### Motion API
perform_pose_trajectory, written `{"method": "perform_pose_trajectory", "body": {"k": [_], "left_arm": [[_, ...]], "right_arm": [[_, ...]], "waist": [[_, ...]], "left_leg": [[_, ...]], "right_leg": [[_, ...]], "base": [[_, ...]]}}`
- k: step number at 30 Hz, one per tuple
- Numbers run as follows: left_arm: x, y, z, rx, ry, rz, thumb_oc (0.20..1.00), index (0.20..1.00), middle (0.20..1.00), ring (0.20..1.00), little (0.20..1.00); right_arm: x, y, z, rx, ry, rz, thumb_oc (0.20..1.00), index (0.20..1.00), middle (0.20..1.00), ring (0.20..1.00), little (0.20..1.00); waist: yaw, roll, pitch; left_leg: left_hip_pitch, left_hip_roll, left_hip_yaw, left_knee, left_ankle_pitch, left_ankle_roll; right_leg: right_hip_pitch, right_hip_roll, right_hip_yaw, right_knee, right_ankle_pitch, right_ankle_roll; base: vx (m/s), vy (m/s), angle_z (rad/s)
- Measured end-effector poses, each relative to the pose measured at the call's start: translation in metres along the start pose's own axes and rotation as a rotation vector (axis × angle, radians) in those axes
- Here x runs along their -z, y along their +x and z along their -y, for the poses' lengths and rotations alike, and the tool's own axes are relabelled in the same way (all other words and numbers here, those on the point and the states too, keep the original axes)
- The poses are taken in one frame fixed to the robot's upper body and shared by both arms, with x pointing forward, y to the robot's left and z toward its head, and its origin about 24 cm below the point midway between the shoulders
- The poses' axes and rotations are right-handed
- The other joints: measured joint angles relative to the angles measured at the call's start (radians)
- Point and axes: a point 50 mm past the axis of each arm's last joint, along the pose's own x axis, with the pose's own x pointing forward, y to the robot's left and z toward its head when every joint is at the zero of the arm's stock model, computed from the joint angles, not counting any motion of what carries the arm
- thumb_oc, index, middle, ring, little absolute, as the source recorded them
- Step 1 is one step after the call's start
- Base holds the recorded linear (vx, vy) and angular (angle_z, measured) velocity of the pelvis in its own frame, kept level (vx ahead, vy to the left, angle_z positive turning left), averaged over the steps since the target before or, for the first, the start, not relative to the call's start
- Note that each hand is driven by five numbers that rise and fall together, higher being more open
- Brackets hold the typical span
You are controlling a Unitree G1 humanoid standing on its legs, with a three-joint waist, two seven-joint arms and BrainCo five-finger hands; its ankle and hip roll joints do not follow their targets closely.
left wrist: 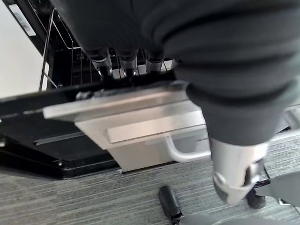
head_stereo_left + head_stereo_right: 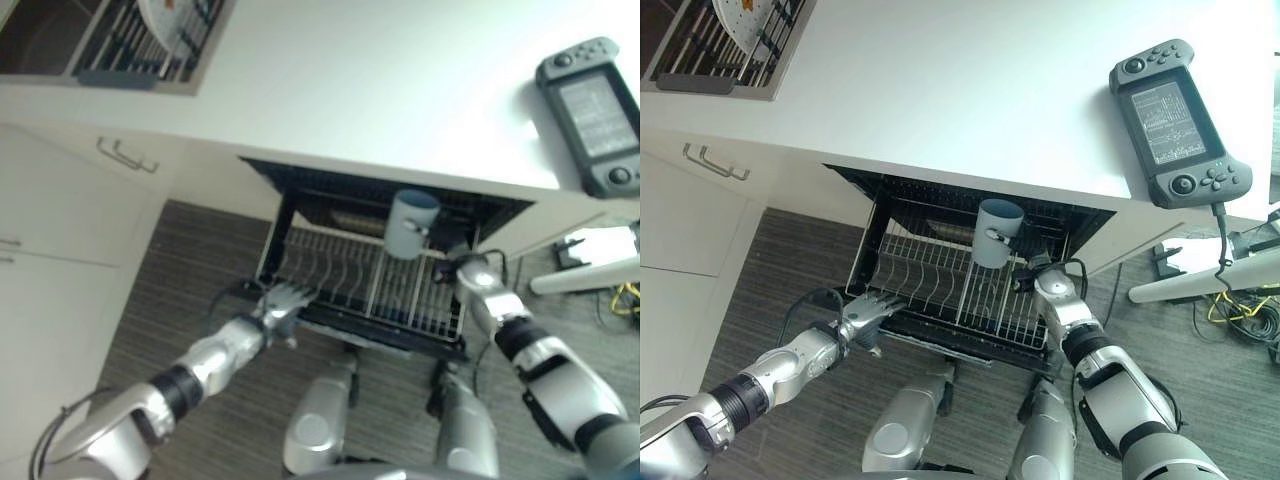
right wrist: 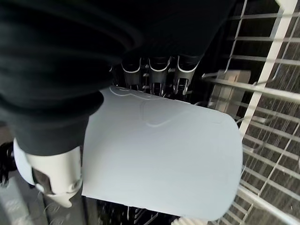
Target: Place the dishes in the dishwasher.
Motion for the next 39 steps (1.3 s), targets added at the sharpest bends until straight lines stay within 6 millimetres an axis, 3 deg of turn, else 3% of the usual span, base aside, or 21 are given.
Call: {"method": "perform_pose_trajectory", "body": {"k": [9, 17, 18, 39], "left_arm": [[0.0, 0.0, -0.001, -0.033, -0.001, -0.003, 1.0, 1.0, 1.0, 1.0, 1.0], [-0.009, 0.004, 0.002, -0.047, -0.008, 0.01, 1.0, 1.0, 1.0, 1.0, 1.0], [-0.009, 0.004, 0.002, -0.048, -0.009, 0.01, 1.0, 1.0, 1.0, 1.0, 1.0], [-0.015, 0.009, 0.01, -0.078, -0.037, -0.023, 1.0, 1.0, 1.0, 1.0, 1.0]], "right_arm": [[0.005, 0.004, 0.009, 0.047, -0.05, -0.038, 0.2, 0.2, 0.2, 0.2, 0.2], [0.013, 0.004, 0.0, 0.034, -0.059, -0.055, 0.2, 0.2, 0.2, 0.2, 0.2], [0.013, 0.003, 0.0, 0.032, -0.068, -0.054, 1.0, 1.0, 1.0, 1.0, 1.0], [0.014, 0.004, 0.004, 0.173, -0.081, -0.046, 1.0, 1.0, 1.0, 1.0, 1.0]], "waist": [[0.002, 0.007, 0.002], [0.004, 0.027, 0.004], [0.004, 0.027, 0.004], [-0.005, 0.03, 0.004]], "left_leg": [[-0.003, 0.0, 0.019, -0.001, -0.001, 0.001], [-0.006, 0.0, 0.029, 0.0, 0.001, 0.003], [-0.006, 0.0, 0.03, 0.0, 0.001, 0.003], [-0.008, 0.0, 0.048, 0.002, 0.001, 0.003]], "right_leg": [[0.003, 0.004, 0.012, -0.037, 0.029, 0.013], [0.006, 0.009, 0.023, -0.065, 0.047, 0.004], [0.006, 0.009, 0.024, -0.066, 0.047, 0.004], [-0.001, 0.007, 0.039, -0.072, 0.049, 0.001]], "base": [[-0.02, 0.013, -0.05], [-0.01, 0.011, -0.04], [0.0, 0.0, 0.0], [0.0, 0.003, -0.01]]}}
